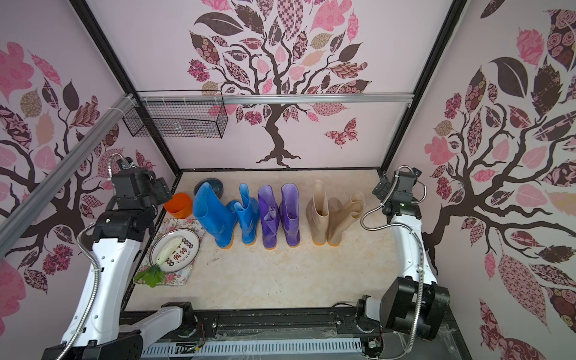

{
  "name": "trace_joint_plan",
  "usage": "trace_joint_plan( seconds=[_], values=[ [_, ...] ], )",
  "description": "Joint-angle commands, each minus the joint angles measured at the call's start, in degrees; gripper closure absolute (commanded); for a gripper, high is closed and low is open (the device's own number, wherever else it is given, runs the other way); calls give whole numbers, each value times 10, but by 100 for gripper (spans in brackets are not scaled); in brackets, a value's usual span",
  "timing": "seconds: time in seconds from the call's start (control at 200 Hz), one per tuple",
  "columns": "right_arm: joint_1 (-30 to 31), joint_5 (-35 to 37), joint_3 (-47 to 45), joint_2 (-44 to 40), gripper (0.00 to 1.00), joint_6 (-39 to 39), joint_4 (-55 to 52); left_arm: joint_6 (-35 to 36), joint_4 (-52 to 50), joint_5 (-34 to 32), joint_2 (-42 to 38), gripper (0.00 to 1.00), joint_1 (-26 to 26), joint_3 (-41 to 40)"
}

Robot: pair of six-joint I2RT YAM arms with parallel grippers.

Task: Match and arrange rain boots in pairs
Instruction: Reset both arms

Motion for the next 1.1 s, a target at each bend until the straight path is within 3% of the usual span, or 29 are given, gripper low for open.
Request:
trace_joint_plan(
  seconds=[0.0,0.235,0.385,0.545,0.64,0.775,0.875,0.96,1.095],
  values=[
    [-2,67,-57,-12,0,30,48,0,54,-32,-12,18,12,-83],
    [-14,49,-171,-3,0,73,114,-7,144,-28,-27,15,39,-235],
    [-7,15,-252,-10,0,68,199,14,237,45,-14,15,40,-328],
    [117,112,-353,8,0,-43,412,78,406,82,32,16,24,-415],
    [120,71,-405,15,0,-54,521,86,484,97,51,16,13,-453],
    [119,24,-463,5,0,-99,675,86,716,127,65,16,9,-550],
    [120,-10,-449,27,0,-113,681,78,808,147,81,15,10,-589],
    [120,-63,-437,45,0,-118,689,89,843,181,106,15,10,-586],
    [135,-100,-477,97,0,-130,826,78,885,192,153,15,11,-570]
  ],
)
